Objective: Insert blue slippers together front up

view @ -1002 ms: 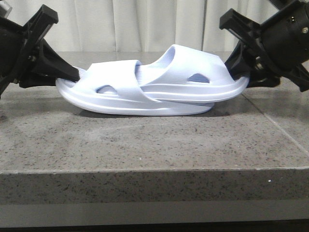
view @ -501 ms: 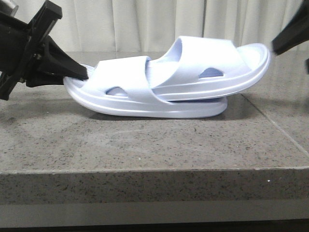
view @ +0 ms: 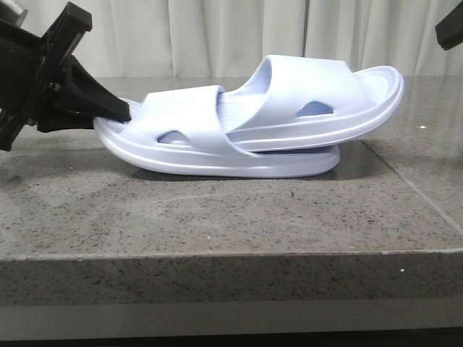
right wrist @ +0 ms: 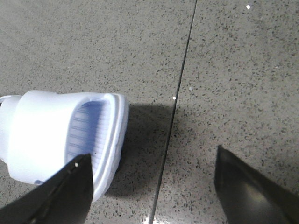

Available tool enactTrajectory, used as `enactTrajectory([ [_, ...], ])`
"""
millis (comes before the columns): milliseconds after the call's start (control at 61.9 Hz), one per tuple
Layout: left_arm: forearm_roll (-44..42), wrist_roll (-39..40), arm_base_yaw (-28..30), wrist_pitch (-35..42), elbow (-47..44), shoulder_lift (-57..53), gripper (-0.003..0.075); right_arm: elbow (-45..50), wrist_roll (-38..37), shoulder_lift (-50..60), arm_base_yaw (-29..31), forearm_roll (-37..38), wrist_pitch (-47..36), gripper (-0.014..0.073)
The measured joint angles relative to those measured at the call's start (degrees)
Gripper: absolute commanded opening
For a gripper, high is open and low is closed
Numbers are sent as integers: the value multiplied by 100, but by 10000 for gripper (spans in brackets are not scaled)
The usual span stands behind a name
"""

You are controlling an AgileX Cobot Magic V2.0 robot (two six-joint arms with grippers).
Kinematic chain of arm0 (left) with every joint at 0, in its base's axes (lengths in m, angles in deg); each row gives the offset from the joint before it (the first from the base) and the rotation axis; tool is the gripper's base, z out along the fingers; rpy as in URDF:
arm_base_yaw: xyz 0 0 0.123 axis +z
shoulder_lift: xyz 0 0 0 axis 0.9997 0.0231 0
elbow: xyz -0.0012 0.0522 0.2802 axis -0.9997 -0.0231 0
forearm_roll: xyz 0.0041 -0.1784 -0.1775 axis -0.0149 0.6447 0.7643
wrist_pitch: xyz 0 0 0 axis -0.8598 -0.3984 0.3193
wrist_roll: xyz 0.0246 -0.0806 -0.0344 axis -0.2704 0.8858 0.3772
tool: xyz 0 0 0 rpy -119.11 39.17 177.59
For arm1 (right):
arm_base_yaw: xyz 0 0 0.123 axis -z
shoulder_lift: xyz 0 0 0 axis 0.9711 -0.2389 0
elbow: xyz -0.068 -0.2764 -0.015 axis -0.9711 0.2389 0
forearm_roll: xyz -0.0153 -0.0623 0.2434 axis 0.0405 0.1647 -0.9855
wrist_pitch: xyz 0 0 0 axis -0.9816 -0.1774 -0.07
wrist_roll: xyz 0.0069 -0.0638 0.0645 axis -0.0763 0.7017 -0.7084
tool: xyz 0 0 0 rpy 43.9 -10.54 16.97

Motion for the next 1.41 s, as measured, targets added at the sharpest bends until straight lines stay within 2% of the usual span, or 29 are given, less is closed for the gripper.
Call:
enactTrajectory([
  [129, -71, 0, 0, 0, 0, 0, 332, 0, 0, 0, 0, 0, 18, 559],
  [178, -98, 0, 0, 0, 0, 0, 398, 0, 23, 0, 0, 0, 18, 559],
  [242, -112, 0, 0, 0, 0, 0, 440, 0, 92, 0, 0, 9, 18, 559],
  [420, -369, 79, 0, 71, 6, -26, 442, 0, 150, 32, 0, 24, 27, 559],
  [550, -1499, 814, 204, 145, 202, -291, 442, -125, 35, 169, -14, 356, 230, 549],
  [679, -3444, 2136, 496, 87, 604, -808, 442, -545, -712, 449, -328, 1261, 534, 549],
  [889, -7596, 5034, 568, -703, 1123, -2093, 441, -954, -2829, 1107, -1340, 3743, 920, 549],
  [1035, -9268, 6161, 568, -1186, 1111, -3061, 441, -954, -3575, 1591, -1765, 4616, 1218, 549],
  [1164, -9770, 6502, 568, -1174, 861, -3912, 441, -941, -3764, 2044, -1856, 4810, 1316, 549],
  [1406, -9824, 6601, 568, -948, 95, -5476, 441, -367, -3825, 2943, -1856, 4919, 1327, 549],
])
